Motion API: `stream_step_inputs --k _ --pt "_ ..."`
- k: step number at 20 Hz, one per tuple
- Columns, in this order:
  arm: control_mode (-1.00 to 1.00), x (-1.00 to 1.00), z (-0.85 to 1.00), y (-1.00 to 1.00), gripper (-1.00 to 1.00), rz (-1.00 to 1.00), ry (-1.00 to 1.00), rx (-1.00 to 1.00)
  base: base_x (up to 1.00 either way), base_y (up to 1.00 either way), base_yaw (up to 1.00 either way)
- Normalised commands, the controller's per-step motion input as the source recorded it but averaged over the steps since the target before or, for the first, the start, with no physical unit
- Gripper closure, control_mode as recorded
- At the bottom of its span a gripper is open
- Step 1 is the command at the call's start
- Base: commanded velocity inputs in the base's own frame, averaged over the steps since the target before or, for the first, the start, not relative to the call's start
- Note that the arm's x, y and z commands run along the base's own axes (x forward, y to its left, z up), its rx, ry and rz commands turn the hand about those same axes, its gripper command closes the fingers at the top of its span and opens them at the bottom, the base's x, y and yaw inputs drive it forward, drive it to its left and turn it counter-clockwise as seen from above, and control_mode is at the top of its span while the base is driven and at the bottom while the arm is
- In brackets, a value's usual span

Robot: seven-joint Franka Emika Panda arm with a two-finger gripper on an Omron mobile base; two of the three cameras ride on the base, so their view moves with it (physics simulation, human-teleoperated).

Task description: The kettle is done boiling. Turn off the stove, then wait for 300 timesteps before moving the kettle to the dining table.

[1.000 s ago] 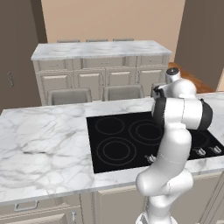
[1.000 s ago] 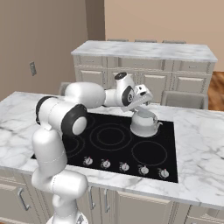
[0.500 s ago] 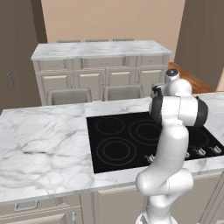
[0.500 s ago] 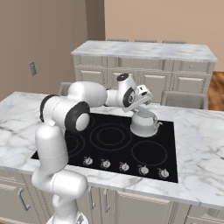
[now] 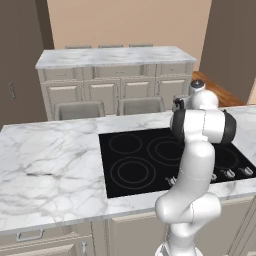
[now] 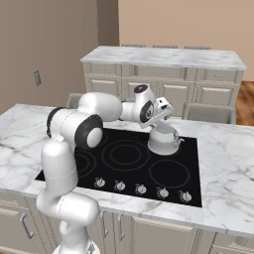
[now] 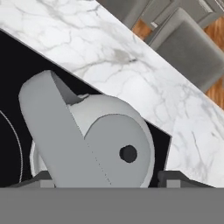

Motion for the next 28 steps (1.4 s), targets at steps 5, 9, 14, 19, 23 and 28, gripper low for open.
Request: stream_step_inputs --k 5,9,14,19,23,28 --pt "-1.0 0.0 -0.05 0.0 1.0 0.0 0.0 0.0 0.0 0.0 0.0" --pt "-1.0 -0.06 0.0 0.0 1.0 0.0 -0.03 0.0 0.0 0.0 0.0" --pt "-1.0 -0.15 0.39 0.03 1.0 -0.05 -0.1 -0.08 0.0 0.0 0.0" --pt "-1.0 -0.13 0.59 0.03 1.0 -0.08 -0.03 -0.14 0.0 0.0 0.0" --pt "-1.0 -0.25 0.61 0.04 1.0 -0.08 -0.01 -0.12 0.0 0.0 0.0" --pt "-1.0 -0.4 0.52 0.03 1.0 -0.08 -0.01 -0.05 0.0 0.0 0.0"
